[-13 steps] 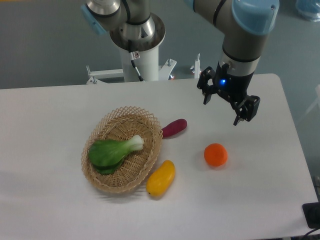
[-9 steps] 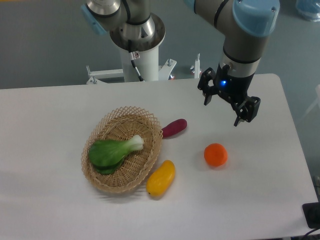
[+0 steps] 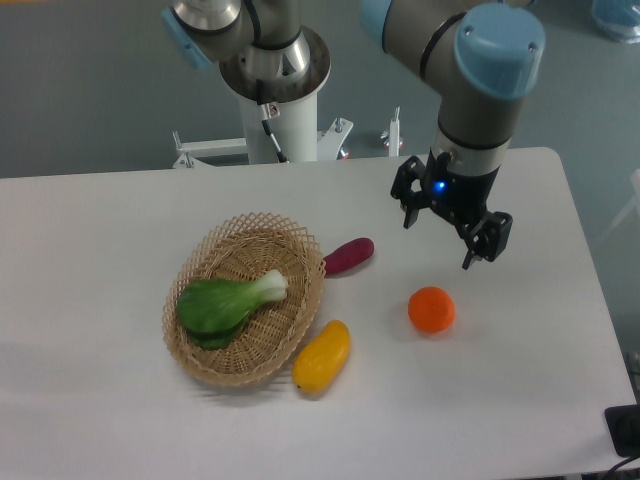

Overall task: Pick up the orange from the table
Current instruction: 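Move the open gripper down toward the orange on the table, then lower the gripper around the orange and close its fingers on it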

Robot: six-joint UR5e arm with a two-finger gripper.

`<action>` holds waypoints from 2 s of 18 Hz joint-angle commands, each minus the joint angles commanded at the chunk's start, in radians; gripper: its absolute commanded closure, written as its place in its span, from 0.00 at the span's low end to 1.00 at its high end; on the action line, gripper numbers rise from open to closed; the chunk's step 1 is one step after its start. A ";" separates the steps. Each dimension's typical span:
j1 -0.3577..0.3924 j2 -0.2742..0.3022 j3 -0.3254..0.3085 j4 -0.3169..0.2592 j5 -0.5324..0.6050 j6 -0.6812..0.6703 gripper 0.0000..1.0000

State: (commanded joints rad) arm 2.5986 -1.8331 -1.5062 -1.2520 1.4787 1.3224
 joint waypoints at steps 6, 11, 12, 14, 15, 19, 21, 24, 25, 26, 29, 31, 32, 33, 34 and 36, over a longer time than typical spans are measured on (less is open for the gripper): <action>0.000 -0.092 -0.106 0.183 0.026 0.020 0.00; 0.000 -0.147 -0.132 0.192 0.087 0.008 0.00; 0.000 -0.155 -0.138 0.206 0.090 0.006 0.00; 0.002 -0.161 -0.160 0.253 0.091 0.001 0.00; 0.002 -0.164 -0.178 0.282 0.091 0.000 0.00; 0.002 -0.192 -0.187 0.335 0.115 -0.028 0.00; 0.003 -0.204 -0.187 0.342 0.141 -0.035 0.00; 0.002 -0.213 -0.198 0.347 0.146 -0.048 0.00; 0.002 -0.215 -0.206 0.355 0.146 -0.049 0.00; 0.002 -0.216 -0.207 0.355 0.146 -0.048 0.00; 0.002 -0.227 -0.218 0.359 0.144 -0.049 0.00; 0.000 -0.236 -0.218 0.378 0.144 -0.052 0.00; 0.000 -0.241 -0.216 0.387 0.144 -0.057 0.00; 0.000 -0.244 -0.213 0.390 0.144 -0.057 0.00; 0.000 -0.250 -0.213 0.394 0.144 -0.058 0.00; 0.000 -0.256 -0.212 0.407 0.146 -0.058 0.00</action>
State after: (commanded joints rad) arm 2.5986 -2.0893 -1.7181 -0.8453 1.6245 1.2640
